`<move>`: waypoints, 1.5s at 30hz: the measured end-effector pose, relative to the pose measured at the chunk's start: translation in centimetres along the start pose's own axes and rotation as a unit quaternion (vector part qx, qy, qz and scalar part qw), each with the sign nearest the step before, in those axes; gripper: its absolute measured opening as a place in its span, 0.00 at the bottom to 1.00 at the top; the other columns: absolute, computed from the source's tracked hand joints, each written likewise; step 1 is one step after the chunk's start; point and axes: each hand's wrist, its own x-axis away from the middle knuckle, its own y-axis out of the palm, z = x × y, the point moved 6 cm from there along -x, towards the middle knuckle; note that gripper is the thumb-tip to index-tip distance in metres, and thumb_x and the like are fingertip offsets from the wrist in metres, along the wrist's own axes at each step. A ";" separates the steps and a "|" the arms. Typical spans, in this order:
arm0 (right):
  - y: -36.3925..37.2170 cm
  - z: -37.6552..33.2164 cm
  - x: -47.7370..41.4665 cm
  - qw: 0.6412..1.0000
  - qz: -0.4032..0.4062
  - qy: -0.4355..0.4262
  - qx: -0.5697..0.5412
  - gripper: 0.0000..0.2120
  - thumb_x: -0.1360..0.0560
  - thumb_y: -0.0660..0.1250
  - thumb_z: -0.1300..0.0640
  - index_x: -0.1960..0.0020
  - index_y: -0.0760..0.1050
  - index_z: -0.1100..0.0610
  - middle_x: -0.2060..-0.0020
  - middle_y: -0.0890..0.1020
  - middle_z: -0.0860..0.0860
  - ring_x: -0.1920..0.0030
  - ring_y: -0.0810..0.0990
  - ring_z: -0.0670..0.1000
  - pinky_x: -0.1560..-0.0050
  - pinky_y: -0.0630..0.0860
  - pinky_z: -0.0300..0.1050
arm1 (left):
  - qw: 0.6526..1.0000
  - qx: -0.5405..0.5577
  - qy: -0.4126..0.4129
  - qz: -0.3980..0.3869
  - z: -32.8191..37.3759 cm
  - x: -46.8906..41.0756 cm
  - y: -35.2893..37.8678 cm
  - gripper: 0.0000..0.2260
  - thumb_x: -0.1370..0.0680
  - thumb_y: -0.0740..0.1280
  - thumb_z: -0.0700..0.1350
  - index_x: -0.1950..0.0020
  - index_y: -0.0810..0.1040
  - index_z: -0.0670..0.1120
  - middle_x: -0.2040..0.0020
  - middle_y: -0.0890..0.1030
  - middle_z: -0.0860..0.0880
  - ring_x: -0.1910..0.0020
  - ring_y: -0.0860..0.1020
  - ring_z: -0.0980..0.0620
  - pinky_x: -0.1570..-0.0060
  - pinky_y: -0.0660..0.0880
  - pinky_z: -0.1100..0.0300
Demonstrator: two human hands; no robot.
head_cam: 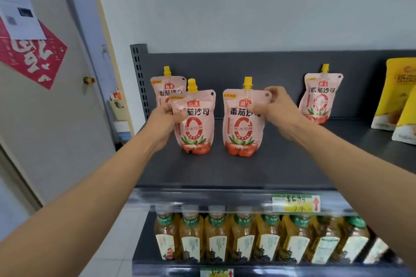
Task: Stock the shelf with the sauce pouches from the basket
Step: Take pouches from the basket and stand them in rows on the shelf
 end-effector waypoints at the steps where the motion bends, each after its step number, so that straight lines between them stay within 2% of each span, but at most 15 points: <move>1: 0.4 1.3 0.1 0.999 -0.038 0.031 0.004 0.23 0.32 0.73 0.65 0.41 0.69 0.57 0.48 0.82 0.51 0.54 0.83 0.49 0.57 0.82 0.45 | 0.999 -0.020 -0.015 -0.019 -0.6 0.3 -0.1 0.12 0.26 0.64 0.31 0.46 0.77 0.43 0.47 0.81 0.45 0.50 0.80 0.48 0.53 0.77 0.57; 3: 1.2 3.4 0.8 0.991 -0.107 0.078 0.027 0.20 0.34 0.73 0.67 0.45 0.74 0.55 0.46 0.83 0.53 0.48 0.82 0.53 0.45 0.78 0.54 | 0.995 -0.061 -0.048 -0.055 -1.6 1.0 -0.2 0.15 0.27 0.66 0.31 0.43 0.76 0.43 0.47 0.81 0.47 0.50 0.80 0.51 0.57 0.77 0.60; 7: 1.8 4.6 0.9 0.983 -0.124 0.095 0.092 0.20 0.34 0.73 0.68 0.45 0.76 0.54 0.44 0.82 0.52 0.43 0.79 0.55 0.38 0.74 0.56 | 0.990 -0.116 -0.065 -0.048 -1.6 1.0 -0.2 0.18 0.28 0.68 0.31 0.40 0.75 0.42 0.44 0.81 0.45 0.47 0.80 0.47 0.56 0.77 0.58; 9: 1.8 4.8 0.5 0.985 -0.105 0.094 0.101 0.21 0.34 0.73 0.68 0.43 0.76 0.56 0.43 0.81 0.52 0.42 0.79 0.55 0.39 0.74 0.55 | 0.990 -0.129 -0.058 -0.026 -1.4 0.7 0.1 0.18 0.28 0.67 0.30 0.40 0.76 0.40 0.42 0.80 0.44 0.46 0.79 0.46 0.54 0.78 0.57; 12: 1.4 5.0 -0.6 0.989 -0.076 0.086 0.094 0.20 0.34 0.73 0.70 0.44 0.77 0.58 0.45 0.82 0.53 0.43 0.80 0.55 0.45 0.75 0.50 | 0.988 -0.145 -0.055 0.004 -1.5 -0.3 0.7 0.18 0.28 0.67 0.30 0.39 0.76 0.40 0.40 0.80 0.43 0.41 0.78 0.44 0.44 0.77 0.50; 15: 0.8 5.3 -2.2 0.992 -0.044 0.085 0.080 0.19 0.34 0.73 0.71 0.46 0.78 0.59 0.46 0.82 0.54 0.44 0.80 0.55 0.48 0.76 0.48 | 0.988 -0.142 -0.057 0.018 -1.9 -2.1 1.3 0.18 0.28 0.67 0.29 0.38 0.75 0.39 0.39 0.79 0.42 0.40 0.77 0.43 0.42 0.75 0.49; 20: 0.3 5.7 -5.3 0.992 -0.031 0.091 0.077 0.17 0.34 0.73 0.70 0.49 0.77 0.57 0.47 0.82 0.53 0.45 0.80 0.55 0.50 0.76 0.47 | 0.989 -0.136 -0.050 0.037 -2.8 -5.7 2.3 0.19 0.28 0.67 0.29 0.38 0.76 0.40 0.40 0.80 0.42 0.41 0.78 0.44 0.44 0.76 0.50; 24: 0.6 6.2 -7.5 0.991 -0.043 0.099 0.083 0.18 0.34 0.73 0.69 0.46 0.76 0.58 0.44 0.82 0.54 0.45 0.79 0.56 0.42 0.76 0.53 | 0.988 -0.139 -0.041 0.046 -3.4 -7.9 3.0 0.19 0.28 0.67 0.30 0.38 0.76 0.40 0.41 0.80 0.43 0.46 0.78 0.48 0.50 0.77 0.55; 29: 0.6 6.6 -9.4 0.992 -0.035 0.091 0.079 0.22 0.34 0.72 0.71 0.42 0.75 0.60 0.43 0.81 0.55 0.47 0.79 0.54 0.45 0.77 0.50 | 0.988 -0.146 -0.035 0.045 -3.9 -9.8 3.7 0.18 0.27 0.67 0.30 0.38 0.74 0.39 0.40 0.79 0.41 0.40 0.77 0.43 0.46 0.76 0.52; 32: 0.5 6.8 -10.2 0.994 -0.015 0.078 0.074 0.22 0.34 0.72 0.71 0.42 0.75 0.61 0.44 0.81 0.55 0.51 0.79 0.52 0.51 0.76 0.46 | 0.986 -0.157 -0.035 0.047 -4.1 -10.4 4.0 0.18 0.26 0.67 0.32 0.37 0.73 0.41 0.39 0.79 0.43 0.40 0.77 0.44 0.47 0.76 0.53; 37: 0.5 7.0 -11.0 0.995 0.008 0.069 0.070 0.21 0.33 0.72 0.69 0.41 0.74 0.60 0.43 0.81 0.54 0.51 0.78 0.50 0.53 0.76 0.44 | 0.984 -0.168 -0.037 0.056 -4.1 -10.9 4.1 0.17 0.26 0.67 0.33 0.38 0.73 0.42 0.39 0.79 0.44 0.40 0.77 0.45 0.51 0.75 0.56; 41: 0.7 7.2 -11.2 0.995 0.029 0.065 0.076 0.22 0.32 0.72 0.68 0.40 0.72 0.60 0.42 0.80 0.54 0.45 0.79 0.54 0.52 0.77 0.46 | 0.981 -0.181 -0.038 0.055 -4.1 -11.3 4.2 0.17 0.26 0.67 0.34 0.37 0.73 0.41 0.39 0.78 0.43 0.40 0.77 0.45 0.47 0.76 0.53; 45: 1.0 7.3 -11.3 0.993 0.047 0.064 0.092 0.22 0.31 0.71 0.67 0.38 0.70 0.59 0.40 0.79 0.54 0.41 0.78 0.56 0.44 0.78 0.52 | 0.980 -0.185 -0.032 0.060 -4.0 -11.4 4.2 0.17 0.26 0.66 0.34 0.37 0.72 0.41 0.39 0.78 0.43 0.40 0.77 0.45 0.50 0.75 0.55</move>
